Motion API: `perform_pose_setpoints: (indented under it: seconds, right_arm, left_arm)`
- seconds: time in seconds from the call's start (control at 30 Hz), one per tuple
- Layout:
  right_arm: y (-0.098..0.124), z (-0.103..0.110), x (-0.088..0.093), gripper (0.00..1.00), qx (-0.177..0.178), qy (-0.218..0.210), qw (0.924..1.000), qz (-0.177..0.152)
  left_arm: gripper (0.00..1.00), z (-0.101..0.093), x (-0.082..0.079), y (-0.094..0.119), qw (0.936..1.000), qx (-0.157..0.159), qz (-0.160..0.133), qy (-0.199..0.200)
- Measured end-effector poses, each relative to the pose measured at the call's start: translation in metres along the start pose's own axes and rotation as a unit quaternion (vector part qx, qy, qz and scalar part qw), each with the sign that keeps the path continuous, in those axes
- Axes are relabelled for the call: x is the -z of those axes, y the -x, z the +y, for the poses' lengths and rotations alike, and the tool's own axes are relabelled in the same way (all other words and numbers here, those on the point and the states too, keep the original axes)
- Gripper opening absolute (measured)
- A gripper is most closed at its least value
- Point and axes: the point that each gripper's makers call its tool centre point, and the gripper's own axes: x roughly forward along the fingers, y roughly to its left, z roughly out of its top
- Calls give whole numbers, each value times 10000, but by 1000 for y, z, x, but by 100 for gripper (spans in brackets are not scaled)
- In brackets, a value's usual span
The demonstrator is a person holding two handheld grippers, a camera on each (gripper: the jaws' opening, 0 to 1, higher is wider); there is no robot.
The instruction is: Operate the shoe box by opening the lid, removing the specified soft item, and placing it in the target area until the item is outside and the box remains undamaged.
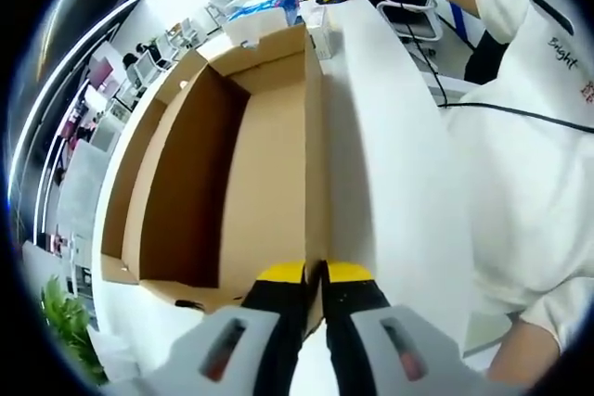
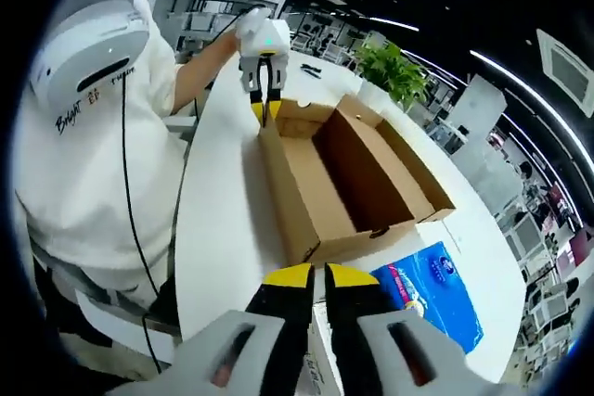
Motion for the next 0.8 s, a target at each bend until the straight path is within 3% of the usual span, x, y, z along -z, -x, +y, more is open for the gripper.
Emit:
perform_pose_setpoints:
  seconds: [0.03,0.13,0.2,0.27,0.37,0.43,0.5,0.57,0.63,0.8]
  right_arm:
    - [-1,1,-2,6,11,35,9999,-107]
    - [-4,-17,-11,6,521,-553,9958,-508]
    - [-2,-30,-18,9,828,-830,9893,-871]
    - [1,-41,-19,13,1163,-859,9841,-1031]
    - [6,-46,-34,13,1408,-1221,9701,-1555]
    - [7,-49,-34,14,1703,-1294,9652,-1502]
    - [11,-56,-33,8,2114,-1237,9588,-1442]
    - [14,-55,-37,3,2190,-1371,9524,-1615]
    - [20,-61,-41,6,2339,-1776,9364,-1919]
    - [34,-63,-44,9,2441,-2391,9096,-2364]
  left_arm:
    - [5,0,0,0,10000,12,-22,18]
    - [4,-3,0,0,9999,-28,-117,-33]
    - [4,-2,0,0,9998,-33,-185,-28]
    - [4,-1,0,-1,9998,-28,-203,19]
    - [4,-1,0,-2,9999,-7,-127,33]
    - [4,-2,0,-2,9999,9,-123,-60]
    - [3,-3,0,-2,9998,96,-172,-5]
    - [2,-3,0,-2,9997,129,-194,40]
    - [2,-4,0,-3,9997,132,-194,11]
    - [2,-4,0,-3,9998,107,-168,-38]
